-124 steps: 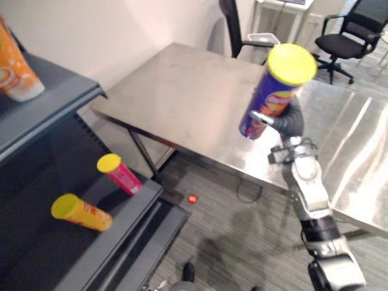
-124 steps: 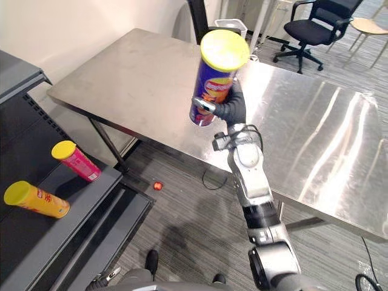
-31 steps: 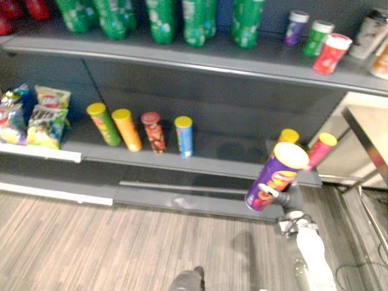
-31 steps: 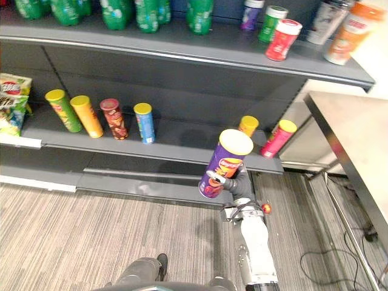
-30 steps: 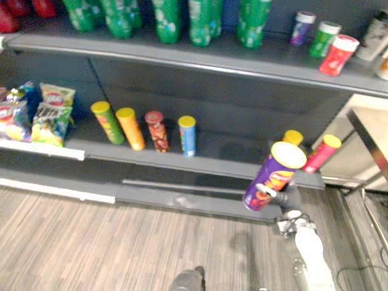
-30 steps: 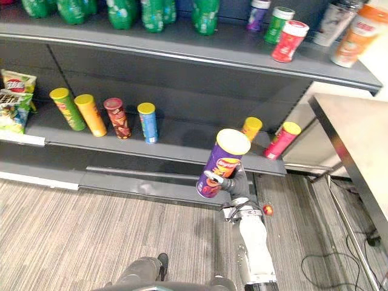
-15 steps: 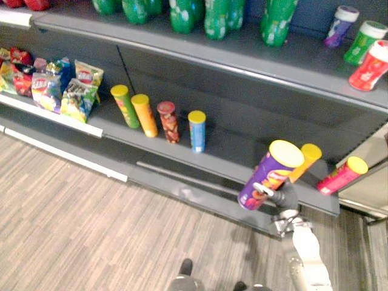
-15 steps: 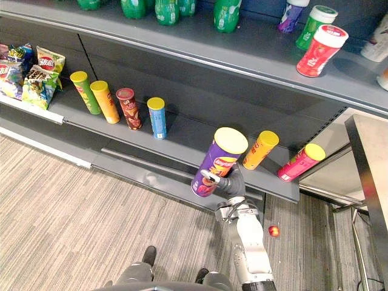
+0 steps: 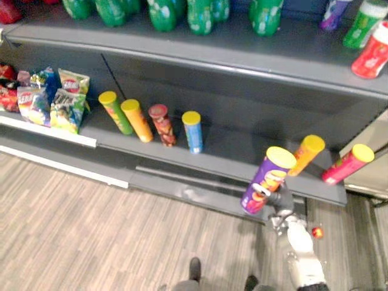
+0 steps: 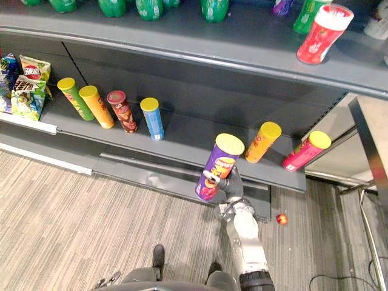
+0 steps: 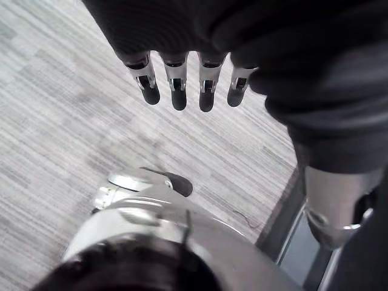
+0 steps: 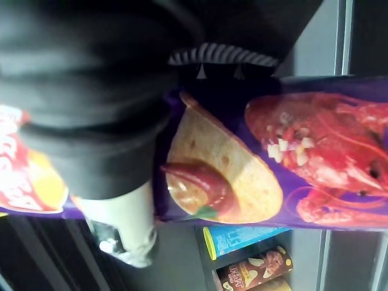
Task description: Put the gum and the chips on the shelf.
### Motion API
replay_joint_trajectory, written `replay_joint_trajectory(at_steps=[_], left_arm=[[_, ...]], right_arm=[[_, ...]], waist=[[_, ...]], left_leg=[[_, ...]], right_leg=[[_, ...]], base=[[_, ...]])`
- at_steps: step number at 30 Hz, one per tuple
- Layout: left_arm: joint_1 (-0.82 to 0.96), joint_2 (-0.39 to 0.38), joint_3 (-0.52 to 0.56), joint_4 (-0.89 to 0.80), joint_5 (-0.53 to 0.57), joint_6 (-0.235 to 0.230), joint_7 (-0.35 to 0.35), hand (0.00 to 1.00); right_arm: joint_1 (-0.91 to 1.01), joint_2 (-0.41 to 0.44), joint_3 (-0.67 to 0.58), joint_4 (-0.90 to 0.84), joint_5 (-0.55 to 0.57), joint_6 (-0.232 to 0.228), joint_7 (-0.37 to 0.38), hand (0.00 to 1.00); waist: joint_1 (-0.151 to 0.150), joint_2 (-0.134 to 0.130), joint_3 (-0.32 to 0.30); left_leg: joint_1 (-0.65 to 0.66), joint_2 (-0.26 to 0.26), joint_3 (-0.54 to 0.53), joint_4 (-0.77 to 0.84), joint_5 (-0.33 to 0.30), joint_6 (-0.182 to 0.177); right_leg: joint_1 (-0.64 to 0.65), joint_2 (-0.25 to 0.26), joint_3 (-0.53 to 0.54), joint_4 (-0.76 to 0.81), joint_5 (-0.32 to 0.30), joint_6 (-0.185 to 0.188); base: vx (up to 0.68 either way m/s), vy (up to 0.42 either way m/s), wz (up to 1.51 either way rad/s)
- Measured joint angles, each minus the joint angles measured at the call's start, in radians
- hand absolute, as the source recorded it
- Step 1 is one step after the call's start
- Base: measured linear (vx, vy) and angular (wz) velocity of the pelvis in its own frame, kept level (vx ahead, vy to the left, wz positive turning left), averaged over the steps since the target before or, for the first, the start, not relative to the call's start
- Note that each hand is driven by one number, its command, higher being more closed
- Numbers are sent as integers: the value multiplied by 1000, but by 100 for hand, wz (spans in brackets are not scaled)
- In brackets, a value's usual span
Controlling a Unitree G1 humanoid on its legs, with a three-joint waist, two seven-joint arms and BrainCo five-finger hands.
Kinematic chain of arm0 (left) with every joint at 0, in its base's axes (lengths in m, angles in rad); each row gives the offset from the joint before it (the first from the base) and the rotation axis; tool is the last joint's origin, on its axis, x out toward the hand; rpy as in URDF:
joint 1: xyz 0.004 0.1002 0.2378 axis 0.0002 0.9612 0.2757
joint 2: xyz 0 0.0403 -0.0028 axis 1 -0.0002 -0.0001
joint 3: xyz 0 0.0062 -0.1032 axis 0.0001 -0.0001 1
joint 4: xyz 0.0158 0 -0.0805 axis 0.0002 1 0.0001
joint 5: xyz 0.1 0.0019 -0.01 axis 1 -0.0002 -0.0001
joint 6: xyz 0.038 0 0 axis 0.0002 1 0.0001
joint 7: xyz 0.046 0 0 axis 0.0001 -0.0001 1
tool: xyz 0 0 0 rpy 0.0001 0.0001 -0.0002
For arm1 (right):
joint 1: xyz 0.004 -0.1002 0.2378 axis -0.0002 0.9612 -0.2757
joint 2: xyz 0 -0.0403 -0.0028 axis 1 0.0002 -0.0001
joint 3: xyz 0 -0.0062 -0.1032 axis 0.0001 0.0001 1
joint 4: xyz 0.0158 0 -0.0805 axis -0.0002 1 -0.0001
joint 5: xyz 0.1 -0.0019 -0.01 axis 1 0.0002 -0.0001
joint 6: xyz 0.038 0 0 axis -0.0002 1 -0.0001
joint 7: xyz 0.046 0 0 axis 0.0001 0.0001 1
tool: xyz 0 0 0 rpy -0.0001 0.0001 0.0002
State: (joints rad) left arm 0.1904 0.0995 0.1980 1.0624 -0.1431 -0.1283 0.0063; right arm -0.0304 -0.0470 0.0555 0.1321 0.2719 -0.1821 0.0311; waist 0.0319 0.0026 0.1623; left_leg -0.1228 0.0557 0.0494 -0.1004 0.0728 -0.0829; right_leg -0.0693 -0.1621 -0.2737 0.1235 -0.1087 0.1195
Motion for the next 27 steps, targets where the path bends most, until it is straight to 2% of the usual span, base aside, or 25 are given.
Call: replay_joint_trajectory(at_steps=[5,6,10,12,15,20,21,23,27], left_arm=[[-53,3,-57,-61,-3,-16,20,0],[-61,2,-84,-87,-8,-22,24,0],[-91,1,-160,-173,-12,-40,30,0],[-93,5,-199,-219,-13,-52,29,0],[-95,16,-235,-265,-53,-59,30,0],[-117,18,-294,-323,-114,-67,32,0],[-129,16,-320,-339,-128,-68,32,0],[-129,12,-349,-362,-132,-72,32,0],[-128,11,-361,-378,-150,-74,34,0]], right_arm=[[-188,-20,-51,47,-45,4,-74,100],[-242,-24,-70,51,-76,2,-104,100],[-436,-57,-128,152,-143,1,-184,100],[-558,-79,-148,246,-187,4,-232,100],[-665,-102,-176,307,-194,8,-273,100],[-831,-155,-233,414,-194,23,-323,100],[-880,-182,-245,447,-196,31,-351,100],[-932,-215,-262,479,-199,42,-387,100],[-994,-243,-292,563,-233,47,-437,100]], waist=[[15,29,83],[23,42,101],[53,85,170],[63,99,208],[77,108,248],[98,133,277],[111,143,288],[111,162,300],[122,169,305]], left_leg=[[-44,-13,-21,7,40,31],[-62,-19,-36,7,51,37],[-115,-34,-61,59,53,38],[-136,-40,-70,76,54,40],[-164,-43,-90,104,58,42],[-224,-48,-118,128,73,43],[-238,-47,-121,126,80,39],[-263,-44,-143,111,102,37],[-282,-40,-142,82,127,36]], right_leg=[[-38,-14,-23,21,10,1],[-54,-19,-31,30,10,1],[-88,-38,-50,72,7,2],[-112,-48,-55,113,-8,1],[-140,-58,-66,160,-25,-6],[-208,-73,-82,238,-51,-15],[-228,-75,-86,256,-54,-19],[-253,-75,-105,267,-57,-24],[-293,-73,-101,277,-57,-25]], base=[[-59,64,22],[-42,38,24],[-65,45,23],[-89,2,16],[-71,-29,16],[-65,-43,15],[-62,-53,13],[-52,-68,19],[1,-57,0]])
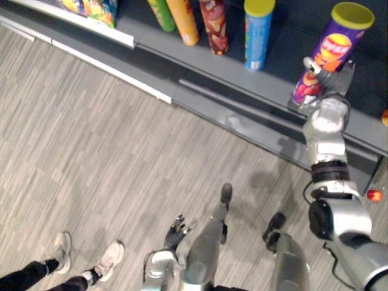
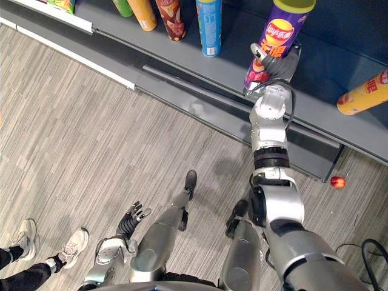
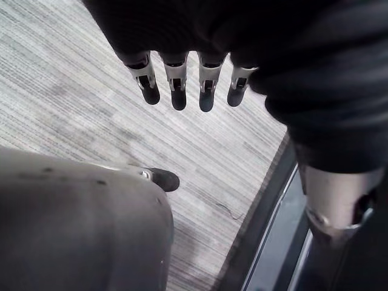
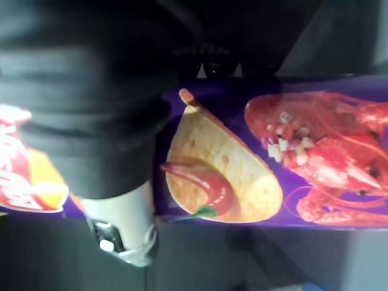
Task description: Put the gum and the chips on the shelf.
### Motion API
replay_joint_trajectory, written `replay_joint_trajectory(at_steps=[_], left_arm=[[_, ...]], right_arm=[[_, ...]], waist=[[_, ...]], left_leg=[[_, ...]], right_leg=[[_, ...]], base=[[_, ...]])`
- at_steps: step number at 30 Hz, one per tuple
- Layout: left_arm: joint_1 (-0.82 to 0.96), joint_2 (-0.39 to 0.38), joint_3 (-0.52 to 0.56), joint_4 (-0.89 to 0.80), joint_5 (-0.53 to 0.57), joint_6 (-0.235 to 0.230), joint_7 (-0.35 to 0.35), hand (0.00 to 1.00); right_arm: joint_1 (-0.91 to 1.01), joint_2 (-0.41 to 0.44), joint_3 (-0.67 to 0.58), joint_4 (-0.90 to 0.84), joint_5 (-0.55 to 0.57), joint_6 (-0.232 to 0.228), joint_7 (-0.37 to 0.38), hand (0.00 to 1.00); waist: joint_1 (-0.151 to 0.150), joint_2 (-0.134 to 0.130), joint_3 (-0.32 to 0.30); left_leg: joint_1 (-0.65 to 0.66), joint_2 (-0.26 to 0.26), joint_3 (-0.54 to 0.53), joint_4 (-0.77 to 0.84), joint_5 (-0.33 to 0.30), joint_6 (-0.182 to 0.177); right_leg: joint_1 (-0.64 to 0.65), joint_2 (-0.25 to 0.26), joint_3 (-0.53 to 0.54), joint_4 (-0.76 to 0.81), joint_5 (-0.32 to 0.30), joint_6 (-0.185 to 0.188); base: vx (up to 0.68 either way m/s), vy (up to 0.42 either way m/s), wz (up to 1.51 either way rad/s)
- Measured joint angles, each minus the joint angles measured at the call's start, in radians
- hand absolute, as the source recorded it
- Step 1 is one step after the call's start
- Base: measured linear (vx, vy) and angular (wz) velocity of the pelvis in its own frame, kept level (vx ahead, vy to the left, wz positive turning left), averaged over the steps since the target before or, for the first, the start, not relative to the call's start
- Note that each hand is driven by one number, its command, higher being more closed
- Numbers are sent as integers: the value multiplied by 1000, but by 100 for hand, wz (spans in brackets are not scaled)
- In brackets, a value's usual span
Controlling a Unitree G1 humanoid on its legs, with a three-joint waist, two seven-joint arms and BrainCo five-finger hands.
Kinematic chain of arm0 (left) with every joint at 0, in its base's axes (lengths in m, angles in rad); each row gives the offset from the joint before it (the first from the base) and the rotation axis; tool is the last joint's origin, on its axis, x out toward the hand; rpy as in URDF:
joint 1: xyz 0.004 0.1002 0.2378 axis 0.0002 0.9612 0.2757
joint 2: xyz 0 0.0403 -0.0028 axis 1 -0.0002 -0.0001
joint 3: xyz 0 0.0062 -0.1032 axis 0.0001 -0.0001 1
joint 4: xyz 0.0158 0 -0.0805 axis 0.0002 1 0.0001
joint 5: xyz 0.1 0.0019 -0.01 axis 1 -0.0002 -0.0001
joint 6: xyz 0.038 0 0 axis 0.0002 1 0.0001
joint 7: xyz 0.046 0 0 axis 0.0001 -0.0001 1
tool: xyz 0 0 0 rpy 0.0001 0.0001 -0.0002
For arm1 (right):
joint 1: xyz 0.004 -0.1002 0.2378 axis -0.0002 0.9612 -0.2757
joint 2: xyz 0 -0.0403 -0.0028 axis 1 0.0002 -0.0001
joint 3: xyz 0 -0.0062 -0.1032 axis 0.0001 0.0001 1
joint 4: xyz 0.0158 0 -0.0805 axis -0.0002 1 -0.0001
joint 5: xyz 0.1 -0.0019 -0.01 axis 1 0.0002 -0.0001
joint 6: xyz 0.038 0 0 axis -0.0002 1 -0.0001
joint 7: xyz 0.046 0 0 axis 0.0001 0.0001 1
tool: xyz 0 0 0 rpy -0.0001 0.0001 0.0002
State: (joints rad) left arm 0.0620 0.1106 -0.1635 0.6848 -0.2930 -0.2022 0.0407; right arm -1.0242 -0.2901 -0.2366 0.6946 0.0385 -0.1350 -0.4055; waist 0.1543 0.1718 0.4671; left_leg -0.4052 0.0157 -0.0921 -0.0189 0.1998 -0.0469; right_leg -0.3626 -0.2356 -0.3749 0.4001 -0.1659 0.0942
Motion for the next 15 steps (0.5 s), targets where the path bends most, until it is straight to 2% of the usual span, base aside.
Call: replay_joint_trajectory(at_steps=[4,7,13,15], left_arm=[[-3,-3,-14,-22,0,-2,12,0],[-18,-19,-28,-23,-15,-2,30,0],[-26,-30,-41,-24,-18,-5,34,0],[-39,-30,-44,-18,-19,-6,37,0]], right_arm=[[-56,-29,-45,27,0,0,-39,100],[-95,-65,-72,27,0,0,-77,100],[-134,-95,-73,28,-2,0,-113,100],[-141,-110,-83,27,-2,0,-114,100]], waist=[[18,17,8],[40,40,19],[44,43,20],[40,43,19]], left_leg=[[-33,5,0,-11,12,-1],[-50,7,0,-14,16,0],[-77,0,-6,-30,34,-6],[-82,-3,-18,-47,37,-12]], right_leg=[[-39,4,1,5,0,0],[-61,4,1,11,-1,-2],[-114,-12,0,59,-27,-11],[-144,-7,51,93,-39,-9]], base=[[25,-57,-3],[40,-54,-2],[35,-58,5],[7,-71,18]])
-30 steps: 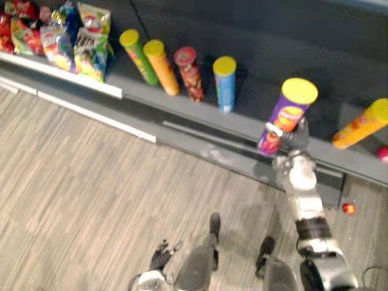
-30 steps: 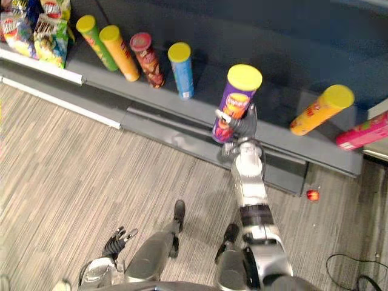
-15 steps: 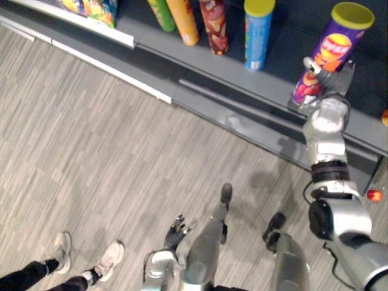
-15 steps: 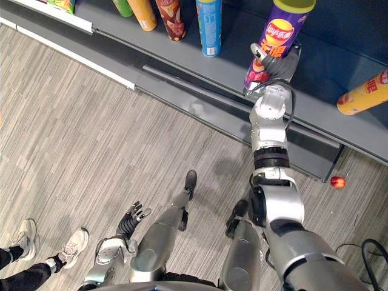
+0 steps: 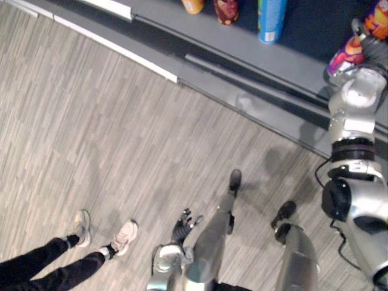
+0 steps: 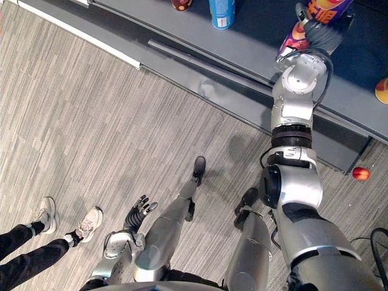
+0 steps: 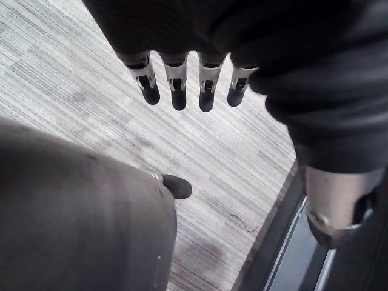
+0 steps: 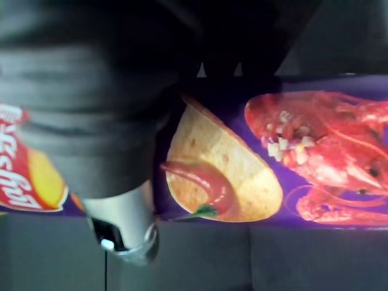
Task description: Put the gum and the chips on the shelf.
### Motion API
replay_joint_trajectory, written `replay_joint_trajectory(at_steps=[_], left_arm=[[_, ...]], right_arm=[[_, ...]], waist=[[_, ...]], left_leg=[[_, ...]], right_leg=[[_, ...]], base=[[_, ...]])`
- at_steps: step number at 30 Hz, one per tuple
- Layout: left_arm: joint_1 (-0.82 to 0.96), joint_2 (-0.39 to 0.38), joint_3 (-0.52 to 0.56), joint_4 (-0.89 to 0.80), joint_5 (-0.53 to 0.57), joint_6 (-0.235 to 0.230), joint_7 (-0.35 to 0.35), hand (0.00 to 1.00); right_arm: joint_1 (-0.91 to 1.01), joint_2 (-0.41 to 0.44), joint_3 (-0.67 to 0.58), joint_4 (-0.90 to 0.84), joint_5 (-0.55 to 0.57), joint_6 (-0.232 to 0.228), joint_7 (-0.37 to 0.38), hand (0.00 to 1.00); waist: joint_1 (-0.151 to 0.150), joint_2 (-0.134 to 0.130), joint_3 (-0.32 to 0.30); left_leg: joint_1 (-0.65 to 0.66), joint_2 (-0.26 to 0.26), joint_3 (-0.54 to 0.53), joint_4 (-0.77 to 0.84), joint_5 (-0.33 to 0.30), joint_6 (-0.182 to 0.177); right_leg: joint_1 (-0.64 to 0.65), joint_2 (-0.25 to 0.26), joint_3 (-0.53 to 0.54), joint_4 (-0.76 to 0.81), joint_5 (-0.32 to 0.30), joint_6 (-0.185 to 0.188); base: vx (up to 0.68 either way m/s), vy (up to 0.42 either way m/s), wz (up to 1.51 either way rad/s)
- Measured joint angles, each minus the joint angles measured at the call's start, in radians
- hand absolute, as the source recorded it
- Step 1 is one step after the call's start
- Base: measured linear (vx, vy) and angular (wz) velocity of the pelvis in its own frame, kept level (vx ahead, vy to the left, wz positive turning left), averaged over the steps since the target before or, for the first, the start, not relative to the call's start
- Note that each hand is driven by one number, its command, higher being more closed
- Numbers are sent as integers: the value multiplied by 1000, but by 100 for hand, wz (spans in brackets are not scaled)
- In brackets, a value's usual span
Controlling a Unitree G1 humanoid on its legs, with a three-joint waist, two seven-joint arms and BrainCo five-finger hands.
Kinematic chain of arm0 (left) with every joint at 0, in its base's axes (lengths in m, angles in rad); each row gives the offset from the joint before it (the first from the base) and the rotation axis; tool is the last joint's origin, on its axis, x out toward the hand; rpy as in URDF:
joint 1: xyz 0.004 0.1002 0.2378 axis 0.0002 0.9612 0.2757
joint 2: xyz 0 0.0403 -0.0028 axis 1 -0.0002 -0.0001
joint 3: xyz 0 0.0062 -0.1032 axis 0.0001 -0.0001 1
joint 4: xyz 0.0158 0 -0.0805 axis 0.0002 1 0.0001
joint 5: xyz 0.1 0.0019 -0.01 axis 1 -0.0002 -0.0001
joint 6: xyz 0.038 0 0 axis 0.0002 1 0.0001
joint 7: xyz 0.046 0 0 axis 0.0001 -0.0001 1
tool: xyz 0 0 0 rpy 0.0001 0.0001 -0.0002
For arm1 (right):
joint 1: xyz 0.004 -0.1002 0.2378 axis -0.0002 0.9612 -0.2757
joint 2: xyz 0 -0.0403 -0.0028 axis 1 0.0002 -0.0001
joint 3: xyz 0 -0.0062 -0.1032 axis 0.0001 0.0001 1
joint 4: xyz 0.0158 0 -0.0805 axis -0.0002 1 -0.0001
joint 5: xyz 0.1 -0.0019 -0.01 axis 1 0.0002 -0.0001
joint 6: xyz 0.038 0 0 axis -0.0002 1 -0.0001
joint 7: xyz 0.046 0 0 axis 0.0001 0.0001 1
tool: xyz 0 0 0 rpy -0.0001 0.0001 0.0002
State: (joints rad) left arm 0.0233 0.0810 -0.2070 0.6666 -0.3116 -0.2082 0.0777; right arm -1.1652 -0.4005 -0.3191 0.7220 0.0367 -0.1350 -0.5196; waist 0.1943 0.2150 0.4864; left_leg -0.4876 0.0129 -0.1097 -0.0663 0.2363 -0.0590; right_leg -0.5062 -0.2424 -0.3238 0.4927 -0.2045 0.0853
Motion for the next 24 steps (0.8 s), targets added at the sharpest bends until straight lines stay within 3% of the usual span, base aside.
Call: replay_joint_trajectory(at_steps=[2,15,24], left_arm=[[-34,-1,1,6,-1,-1,9,0],[-39,-78,58,-86,-1,-8,25,0],[-39,-102,59,-102,-3,-8,25,0]], right_arm=[[-3,-25,-28,-9,0,0,-16,100],[19,-25,-28,-201,2,-5,-39,100],[39,-9,-18,-209,2,-5,-35,100]], waist=[[0,3,-2],[-4,3,-2],[-5,3,-2]], left_leg=[[-21,-3,-25,-18,19,-11],[-69,-6,54,-28,16,-5],[-75,-21,83,-27,34,9]], right_leg=[[-33,23,101,20,-20,14],[-104,-7,104,71,-43,15],[-120,-32,105,100,-57,15]], base=[[4,-72,28],[11,-35,2],[47,-30,6]])
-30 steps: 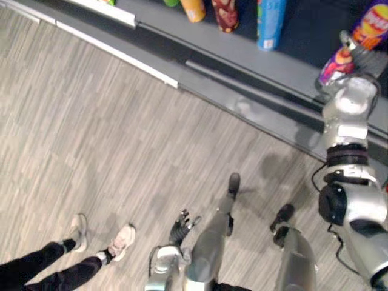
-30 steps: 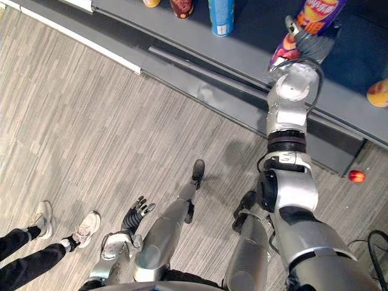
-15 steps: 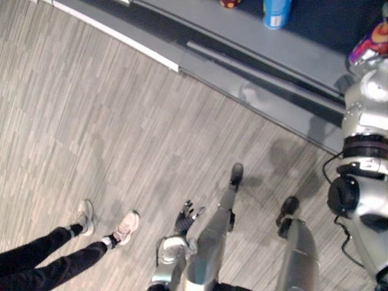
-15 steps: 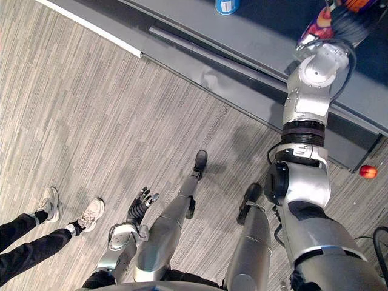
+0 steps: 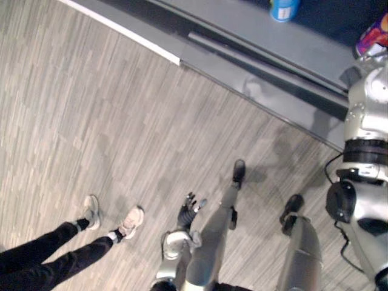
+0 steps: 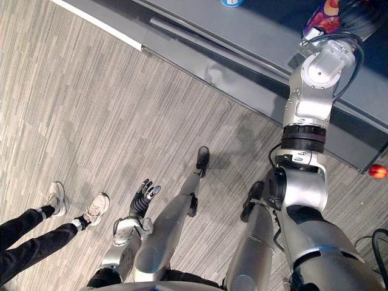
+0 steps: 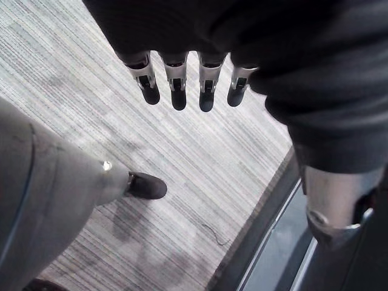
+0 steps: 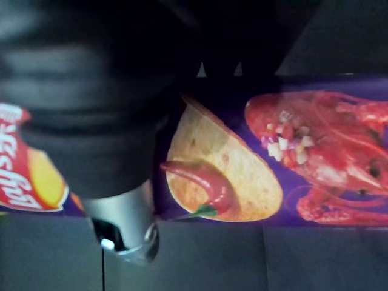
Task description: Put the gum and the chips on the shelf.
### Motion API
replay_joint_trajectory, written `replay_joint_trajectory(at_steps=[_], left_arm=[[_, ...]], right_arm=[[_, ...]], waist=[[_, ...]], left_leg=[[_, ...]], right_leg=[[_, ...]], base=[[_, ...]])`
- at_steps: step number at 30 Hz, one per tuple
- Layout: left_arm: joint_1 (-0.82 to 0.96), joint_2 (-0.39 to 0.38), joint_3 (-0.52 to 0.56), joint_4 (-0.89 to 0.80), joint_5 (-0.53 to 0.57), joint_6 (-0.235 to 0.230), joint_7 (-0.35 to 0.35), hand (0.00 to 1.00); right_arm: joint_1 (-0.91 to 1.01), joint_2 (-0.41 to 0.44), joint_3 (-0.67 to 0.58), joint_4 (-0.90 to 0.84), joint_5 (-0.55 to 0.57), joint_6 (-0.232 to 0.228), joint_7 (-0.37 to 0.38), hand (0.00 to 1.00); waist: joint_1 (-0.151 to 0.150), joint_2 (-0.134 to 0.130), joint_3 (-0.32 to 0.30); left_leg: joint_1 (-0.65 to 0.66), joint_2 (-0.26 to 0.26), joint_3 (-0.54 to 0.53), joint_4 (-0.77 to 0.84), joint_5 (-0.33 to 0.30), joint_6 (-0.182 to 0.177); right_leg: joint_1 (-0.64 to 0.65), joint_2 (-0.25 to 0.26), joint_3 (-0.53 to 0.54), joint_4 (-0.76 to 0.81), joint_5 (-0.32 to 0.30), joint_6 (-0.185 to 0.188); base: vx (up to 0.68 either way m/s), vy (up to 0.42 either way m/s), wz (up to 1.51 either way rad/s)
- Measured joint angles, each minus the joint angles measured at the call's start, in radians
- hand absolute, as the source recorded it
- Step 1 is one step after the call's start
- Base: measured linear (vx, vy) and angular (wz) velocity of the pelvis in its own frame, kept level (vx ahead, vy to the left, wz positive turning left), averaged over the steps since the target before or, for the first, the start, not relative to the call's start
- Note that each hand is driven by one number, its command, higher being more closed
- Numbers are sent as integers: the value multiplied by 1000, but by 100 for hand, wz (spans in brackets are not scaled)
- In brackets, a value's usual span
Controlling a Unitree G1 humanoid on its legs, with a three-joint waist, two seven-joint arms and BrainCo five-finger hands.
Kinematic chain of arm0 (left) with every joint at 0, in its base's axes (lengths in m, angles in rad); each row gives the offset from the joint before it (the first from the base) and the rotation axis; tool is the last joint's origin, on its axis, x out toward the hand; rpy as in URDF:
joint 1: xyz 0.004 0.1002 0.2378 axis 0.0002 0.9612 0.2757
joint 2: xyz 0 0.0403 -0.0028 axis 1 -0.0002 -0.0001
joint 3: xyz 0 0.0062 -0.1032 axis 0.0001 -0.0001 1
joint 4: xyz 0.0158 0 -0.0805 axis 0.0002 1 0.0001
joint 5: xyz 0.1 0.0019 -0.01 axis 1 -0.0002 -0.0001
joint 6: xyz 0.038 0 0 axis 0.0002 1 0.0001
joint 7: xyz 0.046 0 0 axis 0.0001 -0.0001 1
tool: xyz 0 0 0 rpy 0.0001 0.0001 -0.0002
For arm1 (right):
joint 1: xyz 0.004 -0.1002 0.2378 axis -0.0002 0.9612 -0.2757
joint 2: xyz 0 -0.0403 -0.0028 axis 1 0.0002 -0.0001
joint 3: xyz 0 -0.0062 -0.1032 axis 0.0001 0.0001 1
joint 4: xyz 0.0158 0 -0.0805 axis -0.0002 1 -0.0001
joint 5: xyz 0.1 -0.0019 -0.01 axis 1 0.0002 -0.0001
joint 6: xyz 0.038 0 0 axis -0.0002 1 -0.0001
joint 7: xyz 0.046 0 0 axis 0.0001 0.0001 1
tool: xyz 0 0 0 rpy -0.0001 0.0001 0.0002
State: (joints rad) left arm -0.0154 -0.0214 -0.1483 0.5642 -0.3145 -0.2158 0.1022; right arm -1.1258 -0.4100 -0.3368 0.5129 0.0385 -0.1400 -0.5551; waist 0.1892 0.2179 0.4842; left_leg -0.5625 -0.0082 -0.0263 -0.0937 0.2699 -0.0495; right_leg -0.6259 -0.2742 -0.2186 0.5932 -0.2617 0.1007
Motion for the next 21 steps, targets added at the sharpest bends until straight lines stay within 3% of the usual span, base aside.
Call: replay_joint_trajectory(at_steps=[5,13,19,20,21], left_arm=[[0,-13,2,-2,-2,0,0,0],[0,-16,21,-1,-37,-1,0,0],[1,-16,29,0,-37,-3,1,0],[1,-15,30,0,-37,-3,1,0],[1,-15,30,0,-37,-3,0,0]], right_arm=[[22,30,30,0,1,0,9,100],[48,57,55,-6,0,-26,20,100],[101,78,94,12,0,-50,42,100],[105,79,102,15,0,-48,42,0],[110,79,111,18,0,-48,43,0]], waist=[[-4,-1,0],[-25,-4,-2],[-33,-38,-18],[-38,-44,-20],[-43,-46,-22]], left_leg=[[3,3,30,0,-19,-12],[0,14,82,0,-11,0],[1,20,95,0,-12,-1],[1,20,96,0,-13,-1],[1,20,98,0,-13,0]], right_leg=[[-5,-3,5,1,0,0],[-11,-3,9,3,0,0],[-17,0,13,4,0,0],[-17,0,13,3,0,0],[-17,-1,14,2,0,0]], base=[[-6,-36,-7],[-6,-22,-3],[5,-40,-6],[0,0,0],[0,0,0]])
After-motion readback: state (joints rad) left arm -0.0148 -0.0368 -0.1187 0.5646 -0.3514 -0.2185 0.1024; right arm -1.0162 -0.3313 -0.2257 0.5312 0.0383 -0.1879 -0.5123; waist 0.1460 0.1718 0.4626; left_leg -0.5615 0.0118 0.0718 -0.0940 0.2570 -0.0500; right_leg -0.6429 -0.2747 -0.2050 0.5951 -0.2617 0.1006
